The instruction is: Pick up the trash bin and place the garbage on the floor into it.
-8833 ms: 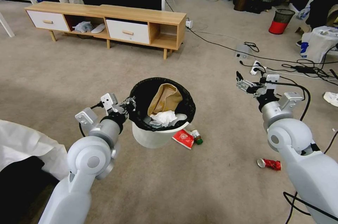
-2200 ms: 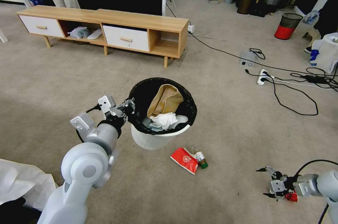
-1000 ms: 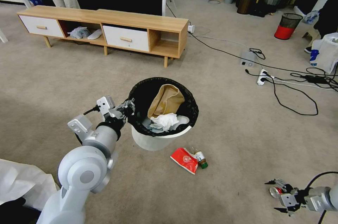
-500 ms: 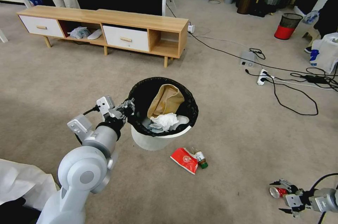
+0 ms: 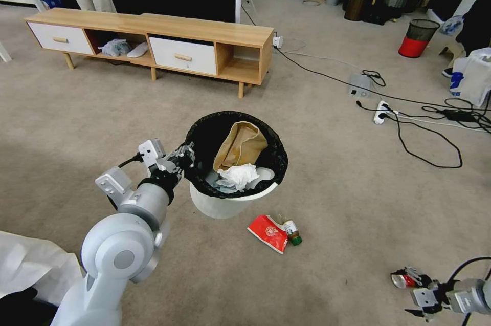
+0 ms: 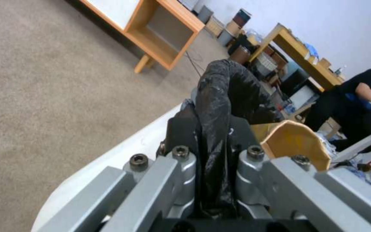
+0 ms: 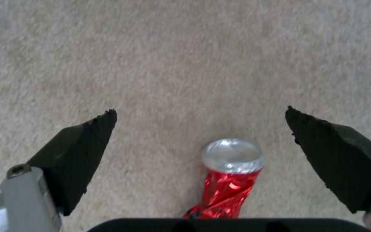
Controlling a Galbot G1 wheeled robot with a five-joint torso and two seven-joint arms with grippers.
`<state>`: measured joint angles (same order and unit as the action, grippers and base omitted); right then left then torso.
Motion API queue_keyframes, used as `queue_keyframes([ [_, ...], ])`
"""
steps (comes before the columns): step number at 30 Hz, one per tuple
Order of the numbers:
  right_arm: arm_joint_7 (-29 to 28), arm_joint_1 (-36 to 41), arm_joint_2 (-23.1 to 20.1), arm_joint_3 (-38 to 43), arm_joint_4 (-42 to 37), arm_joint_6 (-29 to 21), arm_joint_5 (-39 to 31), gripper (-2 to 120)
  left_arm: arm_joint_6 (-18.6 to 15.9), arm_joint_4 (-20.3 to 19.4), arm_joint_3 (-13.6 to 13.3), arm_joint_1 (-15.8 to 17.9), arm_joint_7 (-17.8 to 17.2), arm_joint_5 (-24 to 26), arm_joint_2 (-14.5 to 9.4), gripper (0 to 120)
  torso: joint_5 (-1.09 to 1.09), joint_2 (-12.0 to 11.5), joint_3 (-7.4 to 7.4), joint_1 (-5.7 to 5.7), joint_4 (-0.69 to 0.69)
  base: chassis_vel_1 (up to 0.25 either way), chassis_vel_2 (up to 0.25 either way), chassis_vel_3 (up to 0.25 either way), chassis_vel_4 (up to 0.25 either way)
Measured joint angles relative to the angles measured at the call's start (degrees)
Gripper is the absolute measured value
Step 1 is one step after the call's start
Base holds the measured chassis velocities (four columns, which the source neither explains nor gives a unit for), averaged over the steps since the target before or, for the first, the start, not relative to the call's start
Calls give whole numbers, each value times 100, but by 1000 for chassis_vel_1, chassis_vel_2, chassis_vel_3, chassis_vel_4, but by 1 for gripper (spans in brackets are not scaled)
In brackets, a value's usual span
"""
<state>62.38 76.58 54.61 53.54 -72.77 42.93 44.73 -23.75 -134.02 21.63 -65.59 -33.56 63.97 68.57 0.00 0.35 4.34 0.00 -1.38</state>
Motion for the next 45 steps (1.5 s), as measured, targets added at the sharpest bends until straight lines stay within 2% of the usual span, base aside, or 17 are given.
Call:
queue_keyframes([
  [17,0,-37,-16,89,43,19,13,100,8,0,-9,17,-5,-11,-2,6,0,0,0,0,0,0,0,0,0],
  [32,-56,-144,80,146,590,26,41,100,15,109,-6,119,-8,22,-13,6,0,0,0,0,0,0,0,0,0],
  [45,-70,-115,86,242,656,48,-27,100,20,166,-3,158,13,21,4,6,0,0,0,0,0,0,0,0,0],
])
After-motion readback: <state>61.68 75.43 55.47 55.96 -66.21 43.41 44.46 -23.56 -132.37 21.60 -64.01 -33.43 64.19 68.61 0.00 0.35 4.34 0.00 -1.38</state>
